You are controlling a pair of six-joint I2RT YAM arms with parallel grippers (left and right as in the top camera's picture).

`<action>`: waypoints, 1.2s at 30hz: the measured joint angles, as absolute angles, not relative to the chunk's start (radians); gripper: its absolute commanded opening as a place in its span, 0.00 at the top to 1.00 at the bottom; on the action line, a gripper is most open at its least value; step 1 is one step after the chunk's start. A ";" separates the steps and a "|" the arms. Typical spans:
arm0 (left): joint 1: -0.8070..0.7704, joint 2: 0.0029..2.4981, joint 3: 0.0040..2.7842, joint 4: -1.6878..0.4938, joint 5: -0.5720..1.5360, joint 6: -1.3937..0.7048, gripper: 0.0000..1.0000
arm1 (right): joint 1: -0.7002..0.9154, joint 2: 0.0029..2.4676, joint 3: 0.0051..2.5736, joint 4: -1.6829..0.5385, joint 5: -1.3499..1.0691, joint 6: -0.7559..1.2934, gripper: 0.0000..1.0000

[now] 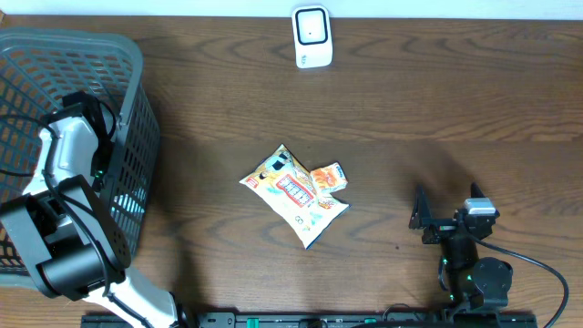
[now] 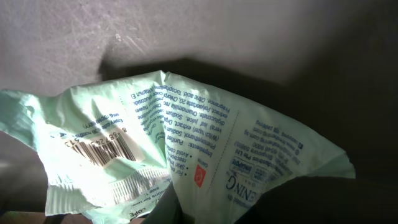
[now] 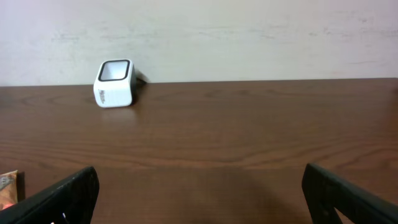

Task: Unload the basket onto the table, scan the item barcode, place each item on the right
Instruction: 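Reach the left gripper into the basket and grasp the green wipes pack, then carry the green pack out and drop it right of the snacks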

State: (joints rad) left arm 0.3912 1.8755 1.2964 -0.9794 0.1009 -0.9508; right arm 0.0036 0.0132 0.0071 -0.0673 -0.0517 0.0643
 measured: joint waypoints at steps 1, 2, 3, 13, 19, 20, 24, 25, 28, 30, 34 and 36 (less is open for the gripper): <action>0.391 1.875 1.296 -0.979 0.101 -0.944 0.93 | 0.004 0.013 0.007 -0.067 -0.052 0.064 0.01; 0.394 1.868 1.299 -0.976 0.097 -0.921 0.93 | 0.004 0.013 0.007 -0.068 -0.052 0.064 0.01; 0.399 1.860 1.311 -0.971 0.092 -0.904 0.93 | 0.004 0.013 0.007 -0.067 -0.052 0.064 0.01; 0.438 1.391 1.427 -0.984 0.030 -0.859 0.93 | 0.004 0.013 0.007 -0.068 -0.052 0.064 0.01; 0.406 1.096 1.429 -0.987 0.118 -0.894 0.93 | 0.004 0.013 0.007 -0.067 -0.052 0.064 0.01; 0.387 1.056 1.429 -0.985 0.141 -0.900 0.93 | 0.004 0.013 0.007 -0.067 -0.052 0.064 0.01; 0.217 0.952 1.429 -0.984 0.193 -0.930 0.93 | 0.004 0.013 0.007 -0.067 -0.052 0.064 0.01; 0.159 0.944 1.429 -0.983 0.198 -0.936 0.93 | 0.004 0.013 0.007 -0.067 -0.052 0.064 0.01; -0.019 0.961 1.419 -0.957 0.206 -0.944 0.93 | 0.004 0.013 0.007 -0.067 -0.052 0.064 0.01; -0.165 1.008 1.398 -0.896 0.204 -0.946 0.93 | 0.004 0.013 0.007 -0.067 -0.052 0.064 0.01; -0.442 1.221 1.364 -0.744 0.169 -0.946 0.93 | 0.004 0.014 0.007 -0.068 -0.052 0.064 0.01; -0.539 1.339 1.359 -0.629 0.154 -0.945 0.93 | 0.004 0.015 0.007 -0.068 -0.052 0.064 0.01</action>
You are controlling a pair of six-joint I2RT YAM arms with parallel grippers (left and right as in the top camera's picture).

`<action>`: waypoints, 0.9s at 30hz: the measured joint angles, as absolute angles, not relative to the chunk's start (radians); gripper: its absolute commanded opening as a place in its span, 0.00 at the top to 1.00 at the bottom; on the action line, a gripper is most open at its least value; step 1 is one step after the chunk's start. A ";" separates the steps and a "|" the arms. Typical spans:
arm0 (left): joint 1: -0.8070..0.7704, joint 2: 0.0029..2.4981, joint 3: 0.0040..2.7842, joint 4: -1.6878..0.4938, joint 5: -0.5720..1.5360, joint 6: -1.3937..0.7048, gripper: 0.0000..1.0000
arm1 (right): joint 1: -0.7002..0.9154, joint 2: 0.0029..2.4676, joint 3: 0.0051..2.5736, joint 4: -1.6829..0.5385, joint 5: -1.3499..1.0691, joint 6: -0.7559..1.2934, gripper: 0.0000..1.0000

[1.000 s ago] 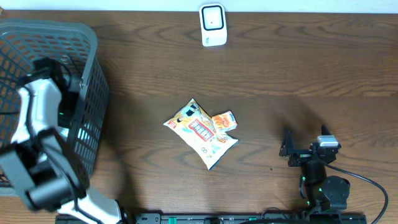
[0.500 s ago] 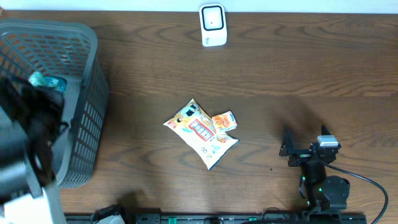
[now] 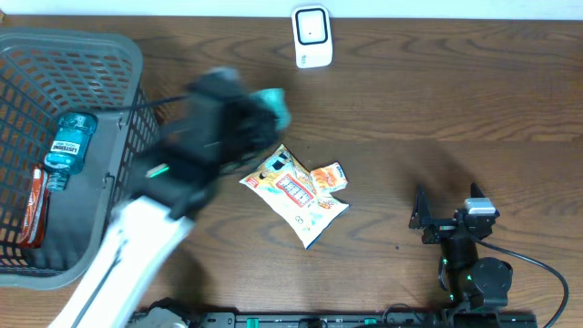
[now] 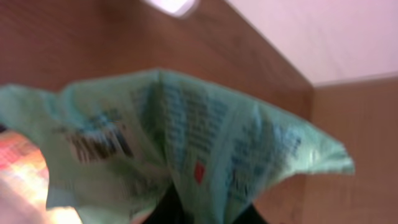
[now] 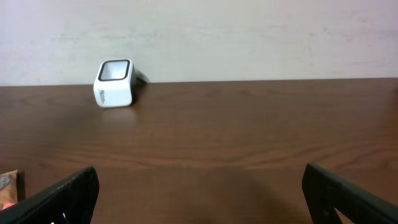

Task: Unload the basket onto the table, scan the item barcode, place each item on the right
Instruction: 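Carry the green pack out and drop it right of the snacks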

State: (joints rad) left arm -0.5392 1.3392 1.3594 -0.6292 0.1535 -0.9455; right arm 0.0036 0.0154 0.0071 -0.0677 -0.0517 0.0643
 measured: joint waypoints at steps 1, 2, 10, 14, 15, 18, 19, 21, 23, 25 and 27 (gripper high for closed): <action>-0.582 1.397 1.359 -0.571 0.155 -0.945 0.93 | 0.004 0.016 0.007 -0.067 -0.051 0.064 0.01; -0.624 1.459 1.359 -0.516 0.152 -0.945 0.93 | 0.004 0.016 0.007 -0.067 -0.052 0.064 0.01; -0.782 1.875 1.352 -0.202 0.151 -0.947 0.92 | 0.004 0.016 0.007 -0.067 -0.052 0.064 0.01; -0.796 1.941 1.352 -0.202 0.163 -0.950 0.76 | 0.004 0.016 0.007 -0.067 -0.052 0.064 0.01; -0.796 1.945 1.352 -0.203 0.171 -0.952 0.62 | 0.004 0.016 0.007 -0.068 -0.052 0.064 0.01; -0.796 1.945 1.352 -0.200 0.186 -0.954 0.17 | 0.004 0.016 0.007 -0.068 -0.052 0.064 0.01; -0.796 1.945 1.352 -0.202 0.189 -0.953 0.09 | 0.004 0.016 0.007 -0.068 -0.052 0.064 0.01; -0.793 1.945 1.353 -0.202 0.215 -0.944 0.06 | 0.004 0.016 0.007 -0.067 -0.052 0.064 0.01; -0.788 1.939 1.355 -0.215 0.244 -0.918 0.04 | 0.004 0.016 0.007 -0.068 -0.052 0.064 0.01; -0.773 1.919 1.370 -0.274 0.273 -0.886 0.03 | 0.004 0.016 0.007 -0.067 -0.052 0.064 0.01; -0.750 1.881 1.397 -0.340 0.289 -0.840 0.02 | 0.004 0.016 0.007 -0.067 -0.052 0.064 0.01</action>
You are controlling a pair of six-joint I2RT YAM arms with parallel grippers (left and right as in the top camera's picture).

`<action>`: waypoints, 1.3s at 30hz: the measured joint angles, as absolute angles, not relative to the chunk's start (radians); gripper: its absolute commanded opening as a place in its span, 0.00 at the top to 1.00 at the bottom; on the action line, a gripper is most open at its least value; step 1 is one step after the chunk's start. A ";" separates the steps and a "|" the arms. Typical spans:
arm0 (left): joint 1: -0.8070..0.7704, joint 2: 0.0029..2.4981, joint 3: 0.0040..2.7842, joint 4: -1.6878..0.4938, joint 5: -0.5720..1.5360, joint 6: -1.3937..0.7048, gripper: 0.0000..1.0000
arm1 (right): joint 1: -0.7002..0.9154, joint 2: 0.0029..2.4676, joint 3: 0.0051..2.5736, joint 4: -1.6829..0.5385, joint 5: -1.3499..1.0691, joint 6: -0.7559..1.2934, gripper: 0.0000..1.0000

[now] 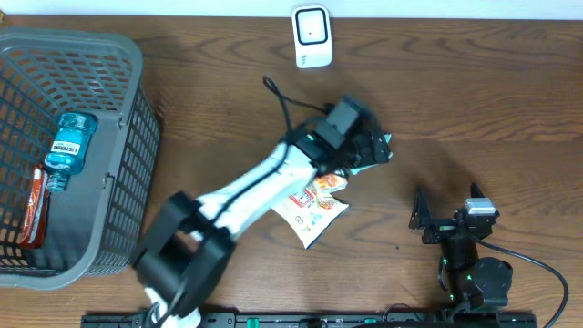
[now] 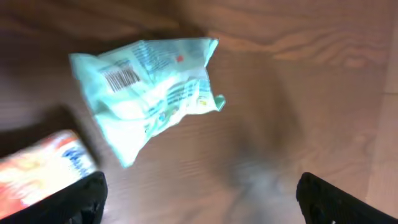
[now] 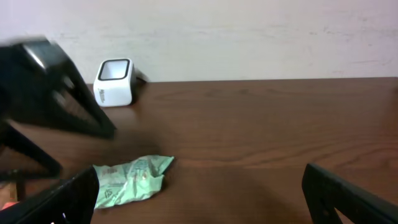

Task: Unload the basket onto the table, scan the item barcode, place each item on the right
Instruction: 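Carry the green pack out and drop it right of the snacks, then reach the left gripper into the basket and grasp the teal mouthwash bottle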

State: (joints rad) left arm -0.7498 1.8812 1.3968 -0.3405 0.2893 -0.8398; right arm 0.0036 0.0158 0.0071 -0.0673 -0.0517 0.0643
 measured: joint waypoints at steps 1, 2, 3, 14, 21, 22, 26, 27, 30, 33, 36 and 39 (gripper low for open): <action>-0.730 1.845 1.418 -0.380 0.294 -0.808 0.02 | 0.004 0.016 0.007 -0.068 -0.052 0.064 0.01; -0.715 1.813 1.432 -0.400 0.294 -0.782 0.02 | 0.004 0.016 0.007 -0.067 -0.052 0.064 0.01; -0.686 1.759 1.473 -0.469 0.294 -0.738 0.01 | 0.004 0.016 0.007 -0.067 -0.051 0.064 0.01; -0.410 1.262 1.650 -0.834 -0.229 -0.483 0.01 | 0.004 0.017 0.007 -0.067 -0.052 0.064 0.01; 0.012 1.211 1.644 -1.071 -0.500 -0.664 0.00 | 0.004 0.018 0.007 -0.067 -0.052 0.064 0.01; 0.105 1.223 1.629 -1.102 -0.514 -0.724 0.01 | 0.004 0.018 0.007 -0.067 -0.052 0.064 0.01; 0.312 1.290 1.577 -1.093 -0.503 -0.791 0.02 | 0.004 0.018 0.007 -0.067 -0.052 0.064 0.01; 0.346 1.314 1.568 -1.069 -0.500 -0.780 0.02 | 0.004 0.018 0.007 -0.067 -0.052 0.064 0.01; 0.408 1.386 1.560 -0.981 -0.477 -0.692 0.02 | 0.004 0.018 0.007 -0.067 -0.052 0.064 0.01; 0.445 1.473 1.556 -0.881 -0.413 -0.543 0.02 | 0.004 0.018 0.007 -0.067 -0.052 0.064 0.01; 0.458 1.549 1.525 -0.778 -0.360 -0.369 0.02 | 0.004 0.018 0.007 -0.067 -0.052 0.064 0.01; 0.458 1.636 1.494 -0.745 -0.325 -0.208 0.02 | 0.004 0.018 0.007 -0.068 -0.052 0.064 0.01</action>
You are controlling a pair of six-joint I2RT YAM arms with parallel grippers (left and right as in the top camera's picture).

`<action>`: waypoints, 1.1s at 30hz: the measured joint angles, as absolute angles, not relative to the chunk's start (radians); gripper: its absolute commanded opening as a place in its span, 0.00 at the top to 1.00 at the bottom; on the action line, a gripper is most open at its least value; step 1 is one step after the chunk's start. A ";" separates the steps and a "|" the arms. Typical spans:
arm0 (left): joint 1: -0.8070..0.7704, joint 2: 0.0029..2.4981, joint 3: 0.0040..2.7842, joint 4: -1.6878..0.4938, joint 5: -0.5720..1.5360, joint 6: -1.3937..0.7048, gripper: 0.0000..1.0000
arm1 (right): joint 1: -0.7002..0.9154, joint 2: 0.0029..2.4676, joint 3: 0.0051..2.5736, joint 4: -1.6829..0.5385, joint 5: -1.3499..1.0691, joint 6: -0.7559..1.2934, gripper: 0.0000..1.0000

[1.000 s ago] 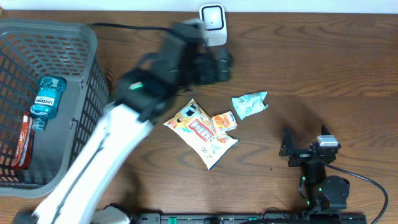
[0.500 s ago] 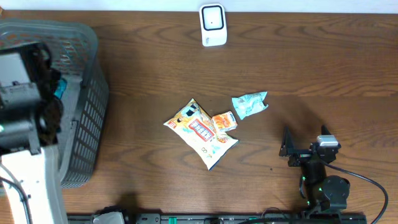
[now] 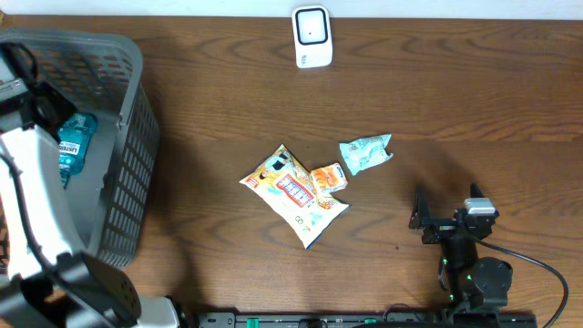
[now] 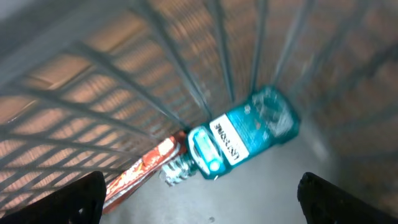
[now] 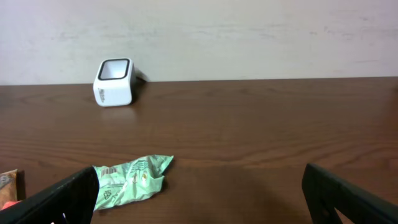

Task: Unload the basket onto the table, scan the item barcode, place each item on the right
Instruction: 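Reach the left gripper into the basket and grasp the teal mouthwash bottle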

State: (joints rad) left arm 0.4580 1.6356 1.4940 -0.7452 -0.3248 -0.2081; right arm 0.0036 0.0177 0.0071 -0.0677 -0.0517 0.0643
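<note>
A crumpled green packet [image 3: 365,153] lies on the table right of centre, barcode side showing in the right wrist view [image 5: 130,180]. The white scanner [image 3: 311,36] stands at the far edge [image 5: 114,83]. My left gripper [image 4: 199,208] hangs open inside the grey basket [image 3: 137,109], above a blue mouthwash bottle [image 4: 242,134] and a red packet [image 4: 140,171]. My right gripper [image 5: 199,199] rests open and empty near the front right, facing the green packet and the scanner.
A yellow snack bag [image 3: 291,193] and a small orange packet [image 3: 329,177] lie mid-table, just left of the green packet. The left arm [image 3: 27,182] reaches over the basket's near side. The bottle also shows in the overhead view [image 3: 71,138].
My left gripper was open above the green packet at mid-table; now it is open inside the basket at the far left. The packet stays where it lay. The right arm has not moved.
My left gripper was in the basket, shut on the green packet. Then it held the packet over the table below the scanner. Later the packet lay on the table right of the snack bag with the gripper open above it. Now the gripper is back in the basket.
</note>
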 measured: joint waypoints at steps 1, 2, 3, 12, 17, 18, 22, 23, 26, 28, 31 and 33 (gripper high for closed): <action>0.458 1.668 1.487 -0.735 -0.315 -0.167 0.02 | 0.004 0.018 0.007 -0.067 -0.052 0.064 0.01; 0.458 1.701 1.485 -0.718 -0.305 -0.128 0.02 | 0.004 0.018 0.007 -0.067 -0.052 0.064 0.01; 0.458 1.733 1.485 -0.701 -0.290 -0.088 0.02 | 0.004 0.018 0.007 -0.067 -0.052 0.064 0.01; 0.487 1.901 1.482 -0.567 -0.215 0.096 0.02 | 0.004 0.018 0.007 -0.067 -0.052 0.064 0.01; 0.535 1.951 1.482 -0.529 -0.180 0.157 0.02 | 0.004 0.018 0.007 -0.067 -0.052 0.064 0.01; 0.542 1.970 1.482 -0.523 -0.157 0.171 0.02 | 0.004 0.018 0.007 -0.067 -0.052 0.064 0.01; 0.569 2.050 1.482 -0.517 -0.070 0.200 0.02 | 0.004 0.018 0.007 -0.067 -0.052 0.064 0.01; 0.575 2.066 1.485 -0.516 -0.052 0.199 0.02 | 0.004 0.018 0.007 -0.068 -0.052 0.064 0.01; 0.583 2.074 1.490 -0.517 -0.027 0.186 0.01 | 0.004 0.018 0.007 -0.068 -0.052 0.064 0.01; 0.586 2.082 1.495 -0.516 -0.012 0.155 0.26 | 0.004 0.018 0.007 -0.067 -0.052 0.064 0.01; 0.588 2.090 1.498 -0.513 0.047 0.124 0.35 | 0.004 0.018 0.007 -0.067 -0.052 0.064 0.01; 0.587 2.092 1.499 -0.516 0.068 0.109 0.40 | 0.004 0.018 0.007 -0.068 -0.052 0.064 0.01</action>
State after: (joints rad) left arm 0.5873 2.0918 1.4990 -0.5159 0.0685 0.1085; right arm 0.0036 0.0177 0.0071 -0.0677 -0.0517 0.0643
